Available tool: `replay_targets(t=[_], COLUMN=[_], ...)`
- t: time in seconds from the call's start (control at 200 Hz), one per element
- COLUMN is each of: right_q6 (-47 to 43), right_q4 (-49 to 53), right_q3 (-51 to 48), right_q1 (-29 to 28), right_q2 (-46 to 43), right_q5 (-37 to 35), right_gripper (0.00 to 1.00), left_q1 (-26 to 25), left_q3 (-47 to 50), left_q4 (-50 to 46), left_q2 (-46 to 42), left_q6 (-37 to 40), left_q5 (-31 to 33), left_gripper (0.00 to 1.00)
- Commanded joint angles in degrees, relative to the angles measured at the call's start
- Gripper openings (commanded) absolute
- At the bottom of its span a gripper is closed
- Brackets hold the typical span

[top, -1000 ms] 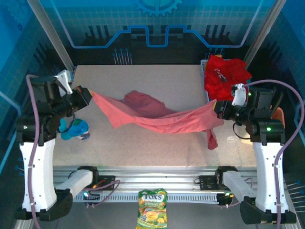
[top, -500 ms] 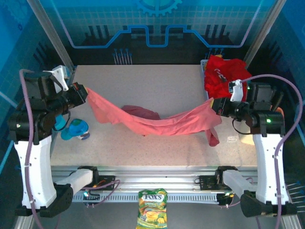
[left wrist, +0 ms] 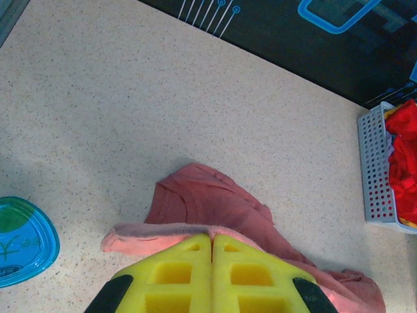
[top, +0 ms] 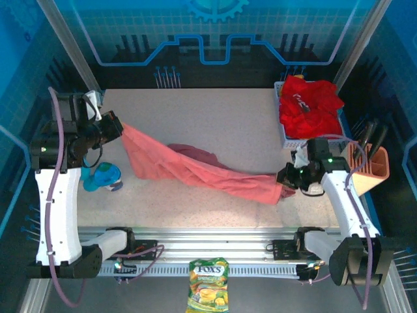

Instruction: Fold and stack the t-shirts

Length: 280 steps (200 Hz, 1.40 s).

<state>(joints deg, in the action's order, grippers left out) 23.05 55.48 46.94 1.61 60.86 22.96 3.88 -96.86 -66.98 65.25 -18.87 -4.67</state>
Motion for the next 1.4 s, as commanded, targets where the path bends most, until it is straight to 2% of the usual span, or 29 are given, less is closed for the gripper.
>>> replay_targets(t=[0.0, 0.065, 0.215, 0.34, 0.43, 0.565, 0.685, 0.795, 0.905, 1.396], right_q6=[3.1, 3.66, 5.83, 7.3, 10.03, 14.84, 18.55, 21.94, 23.81, 25.91], right_q4=[-3.38, -3.61, -4.02, -4.12, -4.6, -4.68, -4.01, -6.79, -8.52, -14.51], right_q3=[-2.81, -3.13, -3.14, -3.72, -5.61, -9.03, -11.57, -14.06, -14.9, -17.27], right_q1=[-2.01, -3.03, -4.48, -6.21, -10.79, -17.71, -22.34, -26.07, -29.64, -33.2], right_q2=[-1.45, -1.1, -1.43, -1.83, -2.93, -5.42, -8.08, -8.92, -7.38, -3.43], right_q5=[-0.57, -1.48, -4.72, -4.97, -6.21, -8.7, -10.97, -10.34, -11.71, -12.17], right_gripper=[0.15, 0.24, 0.59, 0.58, 0.61, 0.59, 0.52, 0.38, 0.36, 0.28], left_q1=[0.6, 0.6, 0.6, 0.6, 0.61, 0.6, 0.6, 0.6, 0.6, 0.6], left_q3=[1.31, 1.58, 1.76, 2.2, 2.51, 2.98, 3.64, 4.26, 4.64, 5.28], left_q4=[2.29, 2.5, 2.62, 2.85, 2.89, 3.19, 3.52, 3.9, 4.22, 4.55], left_q2=[-0.74, -0.64, -0.57, -0.8, -0.6, -0.57, -0.72, -0.96, -1.18, -1.62], left_q6=[1.39, 1.14, 0.75, 0.51, 0.53, 0.26, 0.05, -0.07, -0.24, -0.64], left_q5=[0.8, 0.46, 0.0, -0.33, -0.65, -1.2, -1.71, -1.89, -2.18, -2.52], left_gripper=[0.0, 0.0, 0.0, 0.0, 0.0, 0.0, 0.0, 0.0, 0.0, 0.0])
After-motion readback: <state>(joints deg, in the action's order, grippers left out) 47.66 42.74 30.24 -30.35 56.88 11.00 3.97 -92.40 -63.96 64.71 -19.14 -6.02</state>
